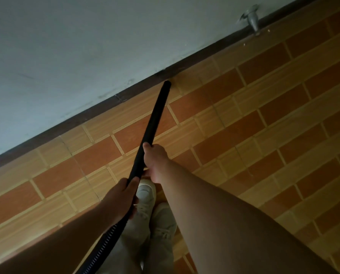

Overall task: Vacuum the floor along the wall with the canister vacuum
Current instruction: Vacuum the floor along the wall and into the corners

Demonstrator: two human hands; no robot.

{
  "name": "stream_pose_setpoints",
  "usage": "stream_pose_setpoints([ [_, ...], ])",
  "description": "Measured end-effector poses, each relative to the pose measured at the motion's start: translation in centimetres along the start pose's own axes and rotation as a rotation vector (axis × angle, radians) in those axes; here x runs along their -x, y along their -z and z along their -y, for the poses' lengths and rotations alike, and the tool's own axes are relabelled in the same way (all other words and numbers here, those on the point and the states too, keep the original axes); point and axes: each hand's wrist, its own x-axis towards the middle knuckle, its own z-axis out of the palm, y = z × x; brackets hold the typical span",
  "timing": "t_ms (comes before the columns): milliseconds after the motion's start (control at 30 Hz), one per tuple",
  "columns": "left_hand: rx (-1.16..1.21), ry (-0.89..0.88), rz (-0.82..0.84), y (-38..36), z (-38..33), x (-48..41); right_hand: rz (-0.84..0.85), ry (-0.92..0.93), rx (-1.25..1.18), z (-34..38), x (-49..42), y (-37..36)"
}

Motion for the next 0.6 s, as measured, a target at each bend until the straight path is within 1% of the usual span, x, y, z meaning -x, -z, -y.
stream_pose_setpoints([
  [167, -0.013, 0.000, 0.028, 0.0, -1.8, -1.0, -0.006, -0.028, -0.031, 2.2, 0.0, 1.0],
  [267, -0.010, 0.016, 0.034, 0.0, -1.4, -0.8, -0.018, -0.045, -0.007, 1.6, 0.2, 0.9],
  [433, -0.026, 0.075, 0.065, -0.5, -0.4, -0.2, -0.027, -0.025, 0.036, 0.0, 0.3, 1.2],
  [600, -0.049, 0.038, 0.048, -1.2, -2.5, -0.9, -0.016, -0.051, -0.021, 2.3, 0.3, 2.8],
])
